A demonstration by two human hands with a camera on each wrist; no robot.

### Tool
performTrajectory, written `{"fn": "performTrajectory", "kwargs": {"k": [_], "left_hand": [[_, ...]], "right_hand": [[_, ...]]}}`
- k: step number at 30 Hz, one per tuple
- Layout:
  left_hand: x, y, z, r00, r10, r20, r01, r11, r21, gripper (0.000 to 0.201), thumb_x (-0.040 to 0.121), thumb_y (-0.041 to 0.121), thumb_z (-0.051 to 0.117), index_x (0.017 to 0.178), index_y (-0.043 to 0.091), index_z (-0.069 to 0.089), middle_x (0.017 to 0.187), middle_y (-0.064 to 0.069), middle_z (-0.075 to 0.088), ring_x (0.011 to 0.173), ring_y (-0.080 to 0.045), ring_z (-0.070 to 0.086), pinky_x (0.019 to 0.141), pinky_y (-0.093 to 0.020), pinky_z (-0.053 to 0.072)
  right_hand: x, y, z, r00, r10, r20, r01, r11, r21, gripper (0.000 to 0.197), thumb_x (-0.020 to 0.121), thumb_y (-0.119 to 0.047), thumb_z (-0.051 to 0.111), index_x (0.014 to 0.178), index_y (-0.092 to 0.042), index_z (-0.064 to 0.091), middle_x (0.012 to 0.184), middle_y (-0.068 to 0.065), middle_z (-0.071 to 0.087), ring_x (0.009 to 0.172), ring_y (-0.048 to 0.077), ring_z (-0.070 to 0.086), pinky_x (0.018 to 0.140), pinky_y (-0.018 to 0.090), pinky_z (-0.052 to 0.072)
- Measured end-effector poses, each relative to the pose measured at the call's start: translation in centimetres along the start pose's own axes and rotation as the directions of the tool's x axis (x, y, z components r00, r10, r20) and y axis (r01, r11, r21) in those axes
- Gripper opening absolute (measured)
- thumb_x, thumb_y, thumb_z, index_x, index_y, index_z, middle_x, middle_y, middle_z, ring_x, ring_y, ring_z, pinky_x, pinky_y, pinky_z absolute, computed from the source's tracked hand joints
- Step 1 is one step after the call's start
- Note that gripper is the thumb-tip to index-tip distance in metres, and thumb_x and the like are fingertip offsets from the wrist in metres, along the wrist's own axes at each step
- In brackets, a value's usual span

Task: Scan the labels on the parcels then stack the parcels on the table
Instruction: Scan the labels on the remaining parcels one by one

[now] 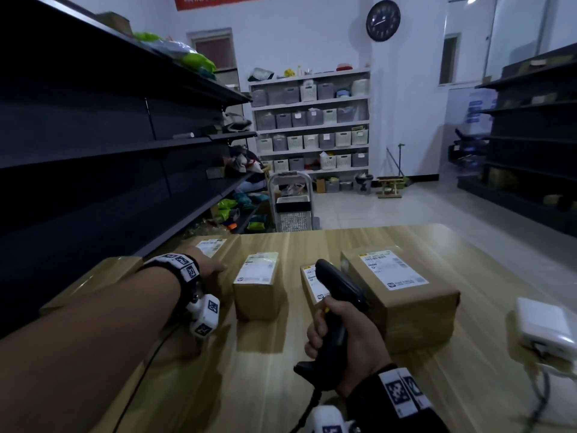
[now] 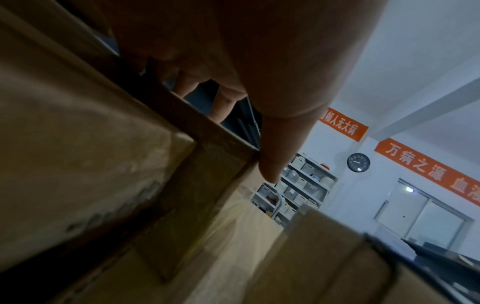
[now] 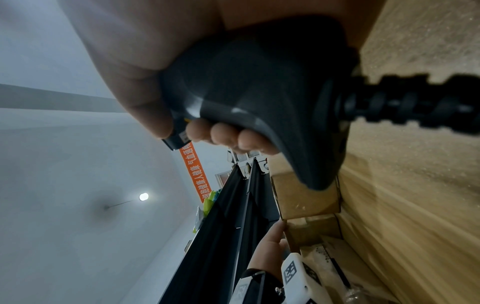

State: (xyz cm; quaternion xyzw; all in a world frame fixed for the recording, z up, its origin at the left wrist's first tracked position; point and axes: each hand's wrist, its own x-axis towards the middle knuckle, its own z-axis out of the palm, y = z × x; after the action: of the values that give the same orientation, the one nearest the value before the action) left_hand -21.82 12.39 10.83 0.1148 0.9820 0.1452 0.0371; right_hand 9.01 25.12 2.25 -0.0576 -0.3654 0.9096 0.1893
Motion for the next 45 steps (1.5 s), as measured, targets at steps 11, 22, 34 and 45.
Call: {"fn": "performTrajectory", "kwargs": {"k": [11, 22, 34, 45], "left_hand": [[0.5, -0.4, -0.9, 0.986, -0.136, -0.093, 0.115, 0.972, -0.205, 0.156, 0.044, 0.09, 0.081, 0.167, 0.011, 0.026, 0.157, -0.022, 0.053, 0.131, -0.046, 0.06, 0.103, -0.048, 0.056], [-9.8, 1.3, -4.3, 0.952, 0.022, -0.304, -0.248, 0.635, -0.732, 0.119, 0.046, 0.088, 0.083, 0.144, 0.028, 0.049, 0.138, -0.006, 0.059, 0.114, -0.029, 0.065, 0.092, -0.047, 0.06], [-17.0, -2.4, 7.5, 0.872, 0.271, -0.407, -0.488, 0.52, -0.701, 0.114, 0.037, 0.091, 0.092, 0.137, 0.063, 0.045, 0.143, 0.005, 0.049, 0.133, -0.027, 0.056, 0.108, -0.058, 0.055], [-17.8, -2.7, 8.3, 0.797, 0.281, -0.535, -0.592, 0.182, -0.785, 0.05, 0.087, 0.039, 0.09, 0.13, 0.035, 0.066, 0.108, 0.004, 0.069, 0.108, -0.009, 0.074, 0.09, -0.023, 0.061]], "right_hand": [[-0.5, -0.3, 0.6, 1.0, 0.0, -0.025, 0.0, 1.0, 0.001, 0.06, 0.04, -0.036, 0.104, 0.069, -0.008, 0.059, 0.065, 0.012, 0.044, 0.053, 0.025, 0.046, 0.049, 0.035, 0.042], [-0.8, -0.5, 0.6, 0.999, -0.02, -0.029, 0.021, 0.999, 0.03, 0.037, 0.063, -0.031, 0.092, 0.082, -0.005, 0.075, 0.082, 0.016, 0.068, 0.07, 0.032, 0.066, 0.063, 0.04, 0.055], [-1.6, -1.5, 1.1, 1.0, 0.008, -0.019, -0.005, 0.986, 0.167, 0.054, 0.099, -0.033, 0.053, 0.143, -0.006, 0.067, 0.146, 0.018, 0.068, 0.126, 0.036, 0.072, 0.085, 0.047, 0.066], [-0.7, -1.2, -0.1, 0.999, 0.013, -0.051, -0.014, 1.0, -0.023, 0.048, 0.078, -0.039, 0.071, 0.123, -0.028, 0.083, 0.131, 0.008, 0.078, 0.121, 0.036, 0.074, 0.082, 0.051, 0.063]]}}
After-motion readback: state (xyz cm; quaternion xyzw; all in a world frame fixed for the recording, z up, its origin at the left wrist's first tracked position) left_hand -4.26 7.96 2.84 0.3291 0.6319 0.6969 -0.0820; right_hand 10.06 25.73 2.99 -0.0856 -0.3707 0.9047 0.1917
